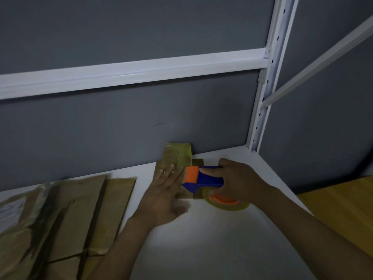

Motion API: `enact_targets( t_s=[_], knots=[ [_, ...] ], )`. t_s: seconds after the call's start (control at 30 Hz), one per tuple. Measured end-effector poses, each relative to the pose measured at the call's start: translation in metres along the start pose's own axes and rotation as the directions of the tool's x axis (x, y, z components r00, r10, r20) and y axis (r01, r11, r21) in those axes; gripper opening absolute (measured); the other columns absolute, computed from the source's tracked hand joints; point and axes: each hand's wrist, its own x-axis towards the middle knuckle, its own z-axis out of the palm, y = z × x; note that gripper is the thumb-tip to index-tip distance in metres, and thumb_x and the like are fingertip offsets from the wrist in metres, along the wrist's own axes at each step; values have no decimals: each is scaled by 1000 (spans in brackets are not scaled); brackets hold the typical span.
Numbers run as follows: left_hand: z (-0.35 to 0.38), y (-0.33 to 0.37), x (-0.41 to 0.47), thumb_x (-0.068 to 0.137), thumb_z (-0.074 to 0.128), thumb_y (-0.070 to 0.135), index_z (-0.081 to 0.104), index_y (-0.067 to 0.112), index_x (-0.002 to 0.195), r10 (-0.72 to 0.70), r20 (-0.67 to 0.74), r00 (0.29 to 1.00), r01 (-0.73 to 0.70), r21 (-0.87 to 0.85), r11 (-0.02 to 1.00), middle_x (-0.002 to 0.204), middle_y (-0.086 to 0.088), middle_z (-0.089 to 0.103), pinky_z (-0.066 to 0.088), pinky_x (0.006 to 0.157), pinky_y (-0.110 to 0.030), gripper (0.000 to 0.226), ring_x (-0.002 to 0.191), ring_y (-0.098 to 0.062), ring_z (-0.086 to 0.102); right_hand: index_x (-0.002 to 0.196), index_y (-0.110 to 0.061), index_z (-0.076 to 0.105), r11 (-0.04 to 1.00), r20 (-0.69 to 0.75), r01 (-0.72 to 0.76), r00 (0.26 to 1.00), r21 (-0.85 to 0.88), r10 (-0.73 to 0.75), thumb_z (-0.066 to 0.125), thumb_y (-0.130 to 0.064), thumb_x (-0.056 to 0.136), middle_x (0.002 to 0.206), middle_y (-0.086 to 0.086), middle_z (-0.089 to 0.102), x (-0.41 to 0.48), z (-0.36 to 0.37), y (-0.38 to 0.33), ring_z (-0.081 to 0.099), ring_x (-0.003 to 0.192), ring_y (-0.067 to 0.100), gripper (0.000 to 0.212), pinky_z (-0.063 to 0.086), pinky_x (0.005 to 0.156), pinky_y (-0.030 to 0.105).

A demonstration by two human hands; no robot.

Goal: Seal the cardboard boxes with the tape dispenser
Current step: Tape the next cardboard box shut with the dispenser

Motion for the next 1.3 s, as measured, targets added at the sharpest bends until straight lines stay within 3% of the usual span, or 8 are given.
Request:
enact_targets(
  t_s=[0.1,0.23,0.4,0.57,0.8,1.03,1.23,1.3],
  knots=[
    [2,-1,1,77,52,72,17,22,154,-39,-7,999,39,-40,998,158,6,16,8,120,-30,98,146,-9,7,144,-48,25,999,27,-7,1000,32,6,58,-57,85,102,-9,36,-3,-2,4,45,92,11,69,35,75,22],
    [4,-4,1,77,59,67,22,27,152,-43,-5,999,43,-5,999,157,8,24,16,117,-34,94,144,-11,19,142,-54,22,990,107,-47,994,134,33,58,-57,85,111,-7,43,-14,-8,19,49,97,11,67,44,85,24],
    [7,-7,0,78,56,67,21,30,152,-36,-6,999,36,-20,999,156,7,29,18,115,-33,91,144,-14,25,141,-57,19,995,140,-65,989,71,55,57,-58,85,108,-13,41,-37,-18,37,44,88,3,68,32,68,8],
    [8,-5,3,74,54,69,31,27,150,-60,-23,998,59,-49,997,153,6,36,21,114,-33,90,141,-18,33,145,-51,19,997,171,-52,983,-62,62,55,-52,89,104,-11,36,-46,-26,34,40,84,6,66,30,65,14],
    [7,-3,4,74,52,73,26,27,152,-71,15,997,72,-40,997,156,6,29,16,116,-32,94,144,-16,26,139,-34,44,976,130,72,990,-208,-46,47,-43,95,109,5,49,-21,-11,1,53,92,21,45,28,71,24],
    [3,10,5,71,50,76,32,21,150,-101,19,995,101,-16,995,154,0,36,28,116,-42,98,143,-21,30,128,-31,57,995,123,16,992,-103,-3,60,-36,87,93,-2,53,-11,-15,2,48,80,11,42,32,69,24],
    [-5,22,8,70,62,72,32,22,150,-135,46,990,135,5,991,155,1,32,16,114,-32,99,144,-23,27,118,-28,64,998,141,-14,990,-64,23,64,-37,80,91,-4,62,-7,-13,2,57,82,15,38,44,71,27],
    [-8,25,7,69,55,76,28,23,151,-160,66,985,159,11,987,157,3,28,14,115,-32,102,146,-22,22,112,-25,66,997,151,-34,988,-63,44,64,-35,79,91,0,63,-7,-13,0,59,83,18,34,47,72,29]
  ],
)
